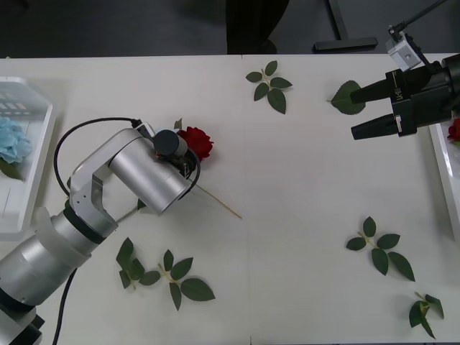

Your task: Place the red flowers into the right box and the blue flowers into the left box. If a person shows an open palm, hand one flower to the person first, then continue sorting.

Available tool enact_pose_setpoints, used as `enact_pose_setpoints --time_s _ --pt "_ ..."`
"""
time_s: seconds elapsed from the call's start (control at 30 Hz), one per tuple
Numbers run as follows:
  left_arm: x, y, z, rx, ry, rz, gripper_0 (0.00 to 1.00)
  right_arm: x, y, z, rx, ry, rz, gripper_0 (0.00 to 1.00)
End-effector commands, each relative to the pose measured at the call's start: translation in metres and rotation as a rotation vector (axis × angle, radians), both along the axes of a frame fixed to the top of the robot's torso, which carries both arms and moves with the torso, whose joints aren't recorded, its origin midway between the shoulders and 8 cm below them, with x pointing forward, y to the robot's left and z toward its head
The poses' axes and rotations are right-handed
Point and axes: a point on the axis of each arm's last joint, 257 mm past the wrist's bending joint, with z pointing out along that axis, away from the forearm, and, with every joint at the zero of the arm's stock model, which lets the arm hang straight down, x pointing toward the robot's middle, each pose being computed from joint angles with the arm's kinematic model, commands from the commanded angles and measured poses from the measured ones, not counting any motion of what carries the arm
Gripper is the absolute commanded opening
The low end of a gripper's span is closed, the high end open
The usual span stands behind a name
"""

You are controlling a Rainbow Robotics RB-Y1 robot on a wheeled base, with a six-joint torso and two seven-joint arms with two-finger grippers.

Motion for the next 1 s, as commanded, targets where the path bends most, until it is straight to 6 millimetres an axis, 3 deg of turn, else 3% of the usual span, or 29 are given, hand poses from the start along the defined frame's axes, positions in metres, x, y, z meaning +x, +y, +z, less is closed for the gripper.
enact_pose_setpoints --time_s 0.03,0.17,0.37,0.4,0.43,0.47,0.5,0.53,0.57,0.7,1.0 --pt "0.000 0.019 0.058 0.053 -0.001 -0.077 0.00 0.003 -0.006 0.009 0.001 -0.027 -0.005 1.00" --pt "-0.019 0.026 0.081 0.037 0.061 -0.138 0.00 0.003 -0.006 0.009 0.001 -0.027 -0.005 1.00" --pt "-0.035 0.035 0.096 0.052 0.101 -0.181 0.00 0.003 -0.006 0.009 0.001 -0.027 -0.005 1.00" --pt "-0.035 0.035 0.096 0.053 0.099 -0.181 0.10 0.003 -0.006 0.009 0.001 -0.027 -0.005 1.00" --pt "-0.035 0.033 0.096 0.055 0.095 -0.185 0.43 0.003 -0.006 0.009 0.001 -0.027 -0.005 1.00" --pt "-0.034 0.032 0.095 0.054 0.091 -0.184 0.66 0.003 -0.006 0.009 0.001 -0.027 -0.005 1.00" --pt "-0.034 0.031 0.094 0.054 0.094 -0.186 0.76 0.003 -0.006 0.009 0.001 -0.027 -0.005 1.00" --pt "-0.035 0.030 0.092 0.053 0.098 -0.186 0.95 0.003 -0.006 0.009 0.001 -0.027 -0.005 1.00" --pt "-0.037 0.028 0.091 0.051 0.102 -0.189 1.00 0.003 -0.006 0.009 0.001 -0.027 -0.005 1.00" --pt "-0.043 0.019 0.085 0.026 0.127 -0.202 1.00 0.003 -0.006 0.009 0.001 -0.027 -0.005 1.00" --pt "-0.066 -0.024 0.081 -0.119 0.193 -0.242 1.00 0.003 -0.006 0.009 0.001 -0.027 -0.005 1.00"
